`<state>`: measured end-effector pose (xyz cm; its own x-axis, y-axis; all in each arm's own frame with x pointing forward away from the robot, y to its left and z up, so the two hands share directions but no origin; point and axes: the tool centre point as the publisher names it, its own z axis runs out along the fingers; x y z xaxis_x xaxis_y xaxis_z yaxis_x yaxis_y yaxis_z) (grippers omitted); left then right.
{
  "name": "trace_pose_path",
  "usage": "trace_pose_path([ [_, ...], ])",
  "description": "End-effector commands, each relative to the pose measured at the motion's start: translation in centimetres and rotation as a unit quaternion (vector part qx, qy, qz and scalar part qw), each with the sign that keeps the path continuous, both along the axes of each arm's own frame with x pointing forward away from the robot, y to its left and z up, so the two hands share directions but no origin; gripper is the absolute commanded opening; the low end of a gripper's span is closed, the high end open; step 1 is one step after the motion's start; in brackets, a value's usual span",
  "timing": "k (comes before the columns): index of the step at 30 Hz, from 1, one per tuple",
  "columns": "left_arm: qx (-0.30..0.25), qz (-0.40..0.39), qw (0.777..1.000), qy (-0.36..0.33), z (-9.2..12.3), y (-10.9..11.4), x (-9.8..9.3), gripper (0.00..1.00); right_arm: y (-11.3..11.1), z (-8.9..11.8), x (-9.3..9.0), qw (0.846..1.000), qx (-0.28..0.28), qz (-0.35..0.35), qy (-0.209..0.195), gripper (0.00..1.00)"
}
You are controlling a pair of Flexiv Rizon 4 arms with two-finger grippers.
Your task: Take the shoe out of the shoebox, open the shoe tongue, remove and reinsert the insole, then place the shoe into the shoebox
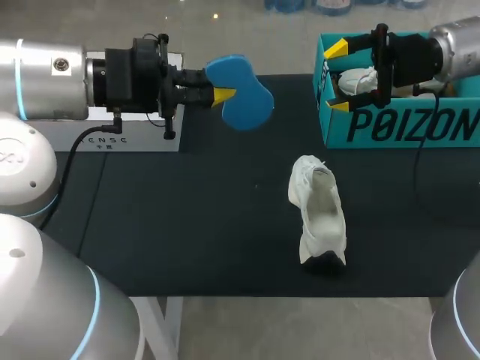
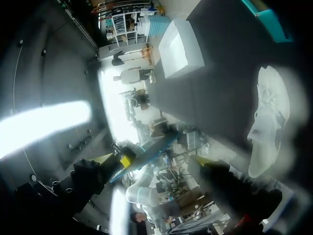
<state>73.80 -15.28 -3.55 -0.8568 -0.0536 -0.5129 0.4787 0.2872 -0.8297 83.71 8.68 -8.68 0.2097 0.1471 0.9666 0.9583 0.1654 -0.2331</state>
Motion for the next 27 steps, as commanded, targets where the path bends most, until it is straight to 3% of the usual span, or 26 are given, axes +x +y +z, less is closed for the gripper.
trace_pose_path([
  [1, -0.033, -0.052, 0.986, -0.156, -0.8, -0.9, -1.2, 0.00, 0.1, 0.0, 0.1, 1.000, 0.000, 0.000, 0.000, 1.00],
  [11, -0.045, -0.078, 0.961, -0.262, -1.7, -1.8, -1.6, 0.00, 0.1, 0.0, 0.1, 1.000, 0.000, 0.000, 0.000, 1.00],
  [19, -0.019, -0.118, 0.948, -0.294, -0.4, -4.7, -0.1, 0.00, 0.1, 0.0, 0.1, 1.000, 0.000, 0.000, 0.000, 1.00],
  [27, 0.025, -0.122, 0.942, -0.313, -0.7, -7.4, 1.4, 0.00, 0.1, 0.0, 0.1, 1.000, 0.000, 0.000, 0.000, 1.00],
])
